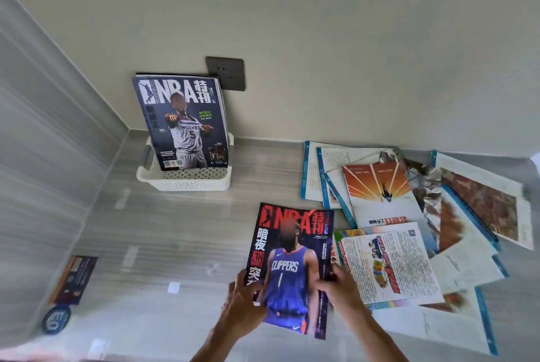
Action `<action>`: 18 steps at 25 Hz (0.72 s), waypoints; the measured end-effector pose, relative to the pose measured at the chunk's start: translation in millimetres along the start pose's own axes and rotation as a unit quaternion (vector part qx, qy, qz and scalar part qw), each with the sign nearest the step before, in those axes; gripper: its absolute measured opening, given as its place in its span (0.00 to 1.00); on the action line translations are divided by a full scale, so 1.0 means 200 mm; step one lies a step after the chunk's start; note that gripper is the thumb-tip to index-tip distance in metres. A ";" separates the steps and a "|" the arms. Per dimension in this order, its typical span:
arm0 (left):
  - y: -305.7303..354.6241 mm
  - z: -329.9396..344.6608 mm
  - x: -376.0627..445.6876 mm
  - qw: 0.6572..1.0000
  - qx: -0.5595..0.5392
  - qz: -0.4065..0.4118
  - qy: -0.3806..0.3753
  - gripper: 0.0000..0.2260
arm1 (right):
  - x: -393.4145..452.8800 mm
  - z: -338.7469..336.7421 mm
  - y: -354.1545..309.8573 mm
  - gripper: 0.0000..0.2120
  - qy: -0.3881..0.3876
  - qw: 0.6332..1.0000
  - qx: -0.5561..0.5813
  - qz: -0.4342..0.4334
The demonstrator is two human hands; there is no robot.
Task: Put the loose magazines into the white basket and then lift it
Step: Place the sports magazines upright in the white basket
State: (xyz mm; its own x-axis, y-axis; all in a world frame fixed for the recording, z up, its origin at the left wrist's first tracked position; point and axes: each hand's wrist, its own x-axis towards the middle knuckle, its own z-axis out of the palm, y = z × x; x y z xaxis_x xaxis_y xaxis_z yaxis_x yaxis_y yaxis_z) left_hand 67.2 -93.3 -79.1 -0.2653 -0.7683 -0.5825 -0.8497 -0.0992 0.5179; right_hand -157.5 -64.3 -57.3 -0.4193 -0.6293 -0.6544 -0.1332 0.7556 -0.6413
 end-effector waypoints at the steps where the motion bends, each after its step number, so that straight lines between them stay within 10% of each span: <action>1: 0.01 -0.02 0.00 1.000 -0.011 -0.001 -0.015 0.18 | -0.03 0.00 -0.03 0.09 -0.009 0.999 -0.008 -0.036; 7: 0.33 -0.26 -0.06 0.932 -0.346 0.066 0.087 0.14 | -0.32 0.18 -0.20 0.08 0.050 0.950 -0.062 -0.301; 10: 0.40 -0.32 -0.07 0.925 -0.347 0.074 0.136 0.05 | -0.39 0.22 -0.26 0.13 -0.089 0.933 -0.072 -0.340; 13: 0.34 -0.35 -0.09 0.936 -0.291 0.050 0.193 0.06 | -0.35 0.17 -0.29 0.18 -0.271 0.920 -0.036 -0.281; 18: 0.21 -0.60 -0.18 0.856 -0.473 0.195 0.074 0.12 | -0.12 0.02 -0.40 0.39 -0.171 0.972 0.113 -0.112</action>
State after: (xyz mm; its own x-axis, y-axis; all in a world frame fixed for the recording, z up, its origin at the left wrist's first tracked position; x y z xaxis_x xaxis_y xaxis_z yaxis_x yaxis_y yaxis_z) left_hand 95.3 -146.0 38.4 -0.3256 -0.9240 -0.2005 0.0576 -0.2310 0.9712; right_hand -132.3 -109.7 7.9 -0.0737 -0.8259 -0.5590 0.0307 0.5584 -0.8290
